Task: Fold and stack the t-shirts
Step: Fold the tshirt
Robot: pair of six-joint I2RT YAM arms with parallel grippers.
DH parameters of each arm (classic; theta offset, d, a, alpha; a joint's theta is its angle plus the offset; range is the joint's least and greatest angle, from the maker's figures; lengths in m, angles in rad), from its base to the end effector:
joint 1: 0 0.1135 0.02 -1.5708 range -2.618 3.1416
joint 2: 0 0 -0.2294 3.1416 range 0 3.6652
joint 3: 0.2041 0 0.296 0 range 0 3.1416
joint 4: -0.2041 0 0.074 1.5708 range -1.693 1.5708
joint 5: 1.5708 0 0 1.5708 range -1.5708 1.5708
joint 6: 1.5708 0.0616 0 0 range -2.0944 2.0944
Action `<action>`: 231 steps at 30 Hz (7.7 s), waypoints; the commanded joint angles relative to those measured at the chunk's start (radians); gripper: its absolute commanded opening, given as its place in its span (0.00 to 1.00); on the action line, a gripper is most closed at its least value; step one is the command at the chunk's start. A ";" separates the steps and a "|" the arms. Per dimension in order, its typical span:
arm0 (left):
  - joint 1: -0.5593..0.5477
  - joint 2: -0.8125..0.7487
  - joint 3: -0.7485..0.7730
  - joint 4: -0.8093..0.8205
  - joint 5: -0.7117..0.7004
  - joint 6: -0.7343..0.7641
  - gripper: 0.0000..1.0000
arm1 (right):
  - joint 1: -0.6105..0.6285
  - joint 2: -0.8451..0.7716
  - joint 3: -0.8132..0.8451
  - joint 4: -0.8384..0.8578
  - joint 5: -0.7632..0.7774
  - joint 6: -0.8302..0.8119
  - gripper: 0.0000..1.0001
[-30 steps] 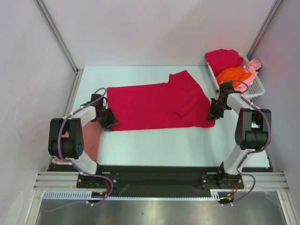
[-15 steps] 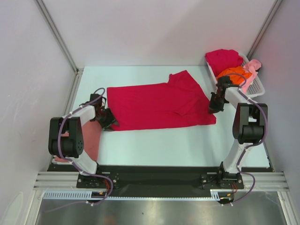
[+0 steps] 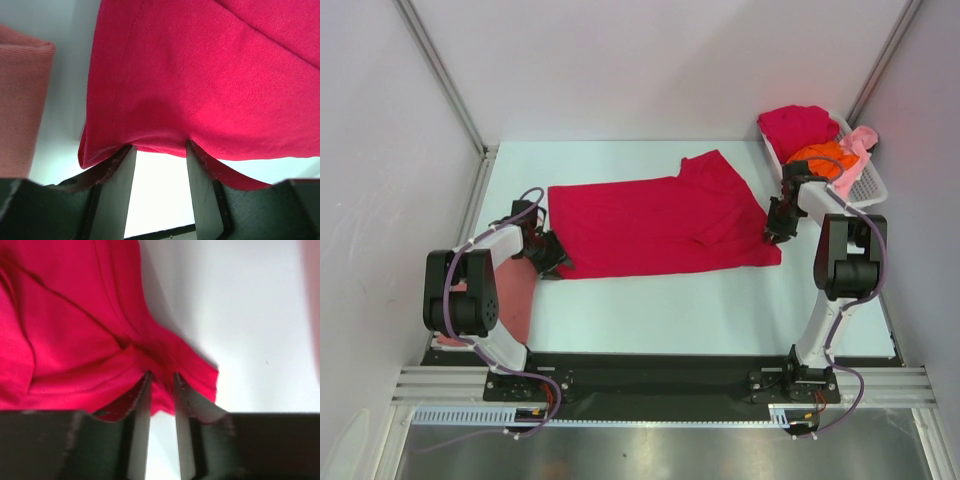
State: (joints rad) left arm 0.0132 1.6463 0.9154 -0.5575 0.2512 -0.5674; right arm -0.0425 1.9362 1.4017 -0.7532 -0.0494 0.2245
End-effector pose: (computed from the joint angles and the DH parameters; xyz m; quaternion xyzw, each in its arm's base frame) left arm 0.3306 -0.0110 0.0651 -0.2643 0.9462 -0.1575 0.1004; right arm 0.4196 -0.0148 0.1016 0.1283 0.9814 0.0372 0.1382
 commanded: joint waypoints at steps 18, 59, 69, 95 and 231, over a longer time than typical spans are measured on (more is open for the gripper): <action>0.021 -0.008 0.010 0.022 -0.066 0.052 0.51 | -0.051 -0.198 -0.158 -0.005 -0.113 -0.028 0.41; -0.033 -0.209 0.080 0.034 0.134 0.103 0.60 | 0.095 -0.083 0.020 0.231 -0.260 0.374 0.53; -0.111 -0.237 0.011 0.085 0.241 0.077 0.57 | 0.082 0.086 0.066 0.327 -0.356 0.432 0.49; -0.113 -0.220 0.030 0.080 0.250 0.081 0.57 | 0.076 0.124 0.025 0.411 -0.394 0.452 0.15; 0.105 -0.197 -0.274 0.203 -0.139 -0.057 0.17 | -0.221 -0.212 -0.581 0.545 -0.314 0.289 0.48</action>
State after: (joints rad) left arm 0.1108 1.4132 0.6449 -0.3378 0.1398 -0.6502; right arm -0.2634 1.6749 0.8471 -0.2050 -0.4450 0.5224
